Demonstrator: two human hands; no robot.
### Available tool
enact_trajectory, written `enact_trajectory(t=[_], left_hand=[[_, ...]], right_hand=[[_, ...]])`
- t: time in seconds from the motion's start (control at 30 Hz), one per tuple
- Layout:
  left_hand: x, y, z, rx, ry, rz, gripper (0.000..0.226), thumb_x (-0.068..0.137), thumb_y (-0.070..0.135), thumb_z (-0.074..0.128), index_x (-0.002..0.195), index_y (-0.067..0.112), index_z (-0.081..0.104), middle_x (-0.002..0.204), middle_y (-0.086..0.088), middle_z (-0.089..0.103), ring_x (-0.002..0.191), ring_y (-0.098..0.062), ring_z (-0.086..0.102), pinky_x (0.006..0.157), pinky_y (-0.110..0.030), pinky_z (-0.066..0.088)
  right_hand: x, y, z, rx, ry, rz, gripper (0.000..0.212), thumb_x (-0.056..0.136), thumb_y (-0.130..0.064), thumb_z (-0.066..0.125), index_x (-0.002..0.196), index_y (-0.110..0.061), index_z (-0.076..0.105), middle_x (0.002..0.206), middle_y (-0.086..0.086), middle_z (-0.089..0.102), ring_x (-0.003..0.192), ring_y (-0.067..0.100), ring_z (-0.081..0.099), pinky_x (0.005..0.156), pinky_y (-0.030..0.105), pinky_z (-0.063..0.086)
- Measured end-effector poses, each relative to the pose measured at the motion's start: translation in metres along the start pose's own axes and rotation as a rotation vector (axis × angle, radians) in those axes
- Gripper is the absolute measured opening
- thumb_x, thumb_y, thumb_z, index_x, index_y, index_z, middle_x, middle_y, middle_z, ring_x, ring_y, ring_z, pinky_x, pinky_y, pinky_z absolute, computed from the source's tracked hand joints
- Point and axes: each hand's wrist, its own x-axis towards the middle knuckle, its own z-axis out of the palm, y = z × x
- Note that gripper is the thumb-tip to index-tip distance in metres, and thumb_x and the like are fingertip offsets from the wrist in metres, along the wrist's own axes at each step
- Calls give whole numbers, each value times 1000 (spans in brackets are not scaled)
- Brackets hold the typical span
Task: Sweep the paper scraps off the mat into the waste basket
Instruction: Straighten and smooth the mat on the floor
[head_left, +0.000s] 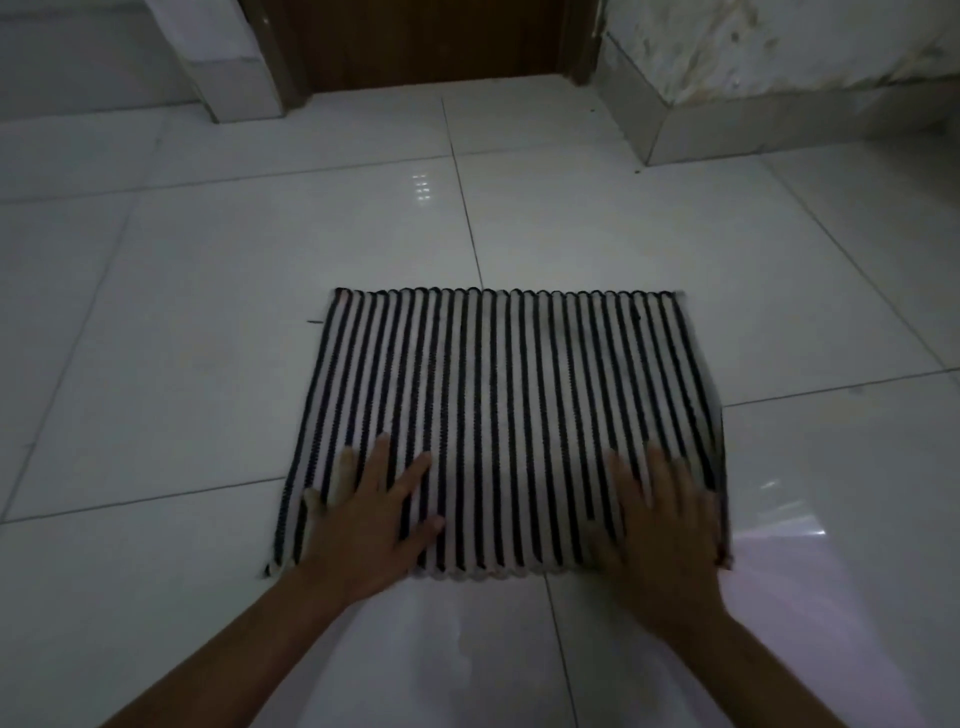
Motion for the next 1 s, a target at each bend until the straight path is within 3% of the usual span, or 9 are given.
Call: enact_trajectory(t=[0.07, 0.13, 0.27, 0.33, 0.47, 0.6, 0.7, 0.83, 1.0], left_hand=[[4, -3, 0, 2, -87, -49, 91, 72, 95, 23, 145, 62, -20, 153, 9, -41, 147, -34, -31, 112, -73, -5], [13, -8, -3, -11, -140, -111, 94, 69, 98, 22, 144, 62, -22, 152, 8, -42, 146, -36, -33, 112, -74, -6], [62, -18, -54, -9, -95, -267, 91, 83, 86, 30, 150, 52, -20, 162, -1, -33, 149, -42, -21, 113, -75, 3], [83, -24, -90, -10, -57, -277, 83, 91, 76, 30, 154, 46, -15, 166, -3, -24, 151, -42, -13, 115, -72, 5], [97, -32, -132, -49, -160, -181, 72, 96, 70, 25, 157, 45, -4, 168, -2, -12, 152, -40, -4, 119, -66, 6], [117, -43, -143, -157, -204, -131, 73, 96, 68, 32, 155, 49, -7, 166, 0, -21, 151, -41, -13, 117, -69, 10], [151, -54, -131, -137, -314, -150, 77, 93, 72, 33, 153, 52, -10, 162, 2, -32, 148, -43, -24, 113, -75, 8], [192, -45, -111, -165, -260, -180, 89, 88, 77, 38, 149, 53, -21, 154, 7, -46, 142, -42, -37, 110, -78, 2], [288, -49, -163, -166, -228, -139, 85, 90, 76, 38, 149, 55, -19, 156, 7, -42, 144, -39, -34, 109, -78, 0]], right_hand=[[3, -16, 14, 4, -214, 20, 83, 79, -76, 14, 152, -42, -5, 163, 8, -9, 147, 41, -8, 113, 62, 1], [24, -19, 24, -38, -311, 25, 86, 71, -81, 1, 147, -47, -20, 159, 3, -26, 145, 40, -21, 112, 65, -6], [122, -31, -30, -77, -425, -95, 84, 86, -77, 24, 152, -39, -9, 163, 4, -10, 149, 34, -5, 117, 62, 6], [158, -47, -71, -70, -443, -125, 86, 87, -76, 23, 154, -30, -4, 163, 8, 3, 148, 33, 8, 118, 56, 15], [167, -84, -108, 71, -470, -184, 66, 102, -36, 42, 155, -18, 9, 159, 15, 21, 144, 28, 24, 119, 38, 22], [183, -96, -97, 182, -606, -118, 70, 101, -43, 40, 156, -24, 0, 162, 9, 9, 147, 24, 18, 120, 33, 17], [218, -105, -59, 247, -655, -50, 72, 97, -56, 36, 153, -36, -4, 163, 9, -1, 148, 28, 11, 121, 44, 16], [275, -119, -23, -19, -476, -2, 85, 85, -78, 27, 148, -45, -18, 156, 6, -33, 144, 42, -22, 113, 64, -3], [356, -133, -23, -82, -357, 31, 105, 68, -93, 19, 143, -41, -33, 153, 11, -40, 142, 45, -26, 111, 69, -5]])
